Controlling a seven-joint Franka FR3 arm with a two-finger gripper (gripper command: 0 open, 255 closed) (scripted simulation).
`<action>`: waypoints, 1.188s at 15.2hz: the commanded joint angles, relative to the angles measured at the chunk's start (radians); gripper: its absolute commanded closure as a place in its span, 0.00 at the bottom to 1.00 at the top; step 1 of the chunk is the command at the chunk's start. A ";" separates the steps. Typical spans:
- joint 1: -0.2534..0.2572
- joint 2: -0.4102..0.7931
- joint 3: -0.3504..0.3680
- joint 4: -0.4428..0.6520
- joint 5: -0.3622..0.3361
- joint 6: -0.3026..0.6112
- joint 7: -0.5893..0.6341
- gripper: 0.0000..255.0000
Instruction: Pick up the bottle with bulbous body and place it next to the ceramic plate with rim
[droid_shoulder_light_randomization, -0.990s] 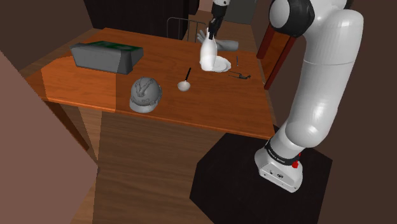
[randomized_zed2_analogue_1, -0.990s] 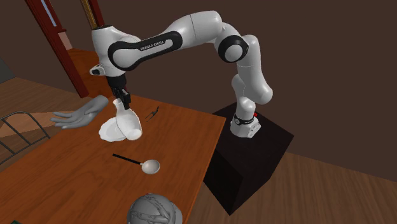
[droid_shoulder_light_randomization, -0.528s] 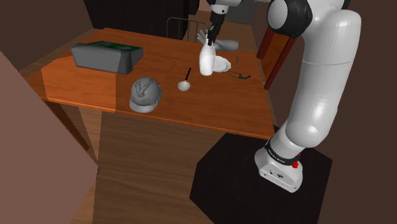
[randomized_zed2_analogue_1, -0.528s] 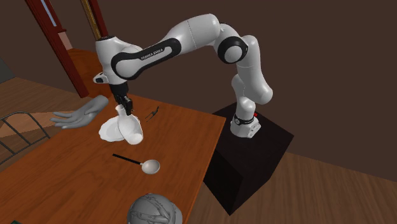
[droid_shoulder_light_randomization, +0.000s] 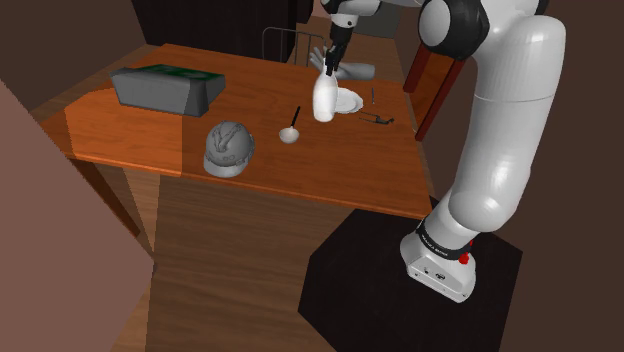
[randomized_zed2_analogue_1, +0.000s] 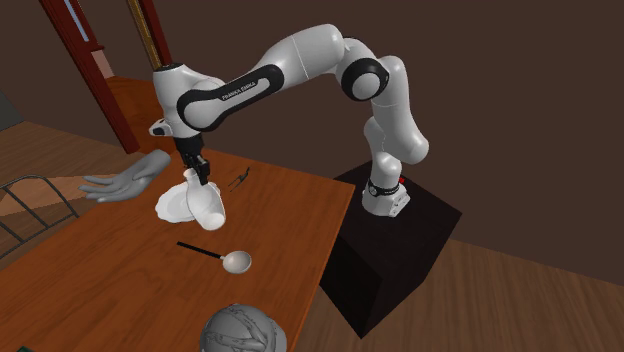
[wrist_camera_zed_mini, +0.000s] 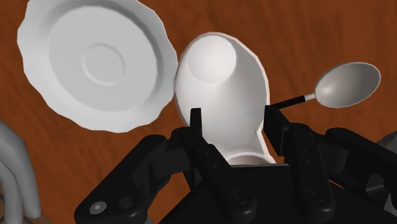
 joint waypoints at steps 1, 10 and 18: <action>0.000 0.000 0.000 0.000 0.000 0.000 0.000 1.00; -0.002 -0.026 -0.008 0.066 -0.015 -0.088 0.011 0.00; -0.003 -0.030 -0.010 0.086 -0.018 -0.112 0.013 0.00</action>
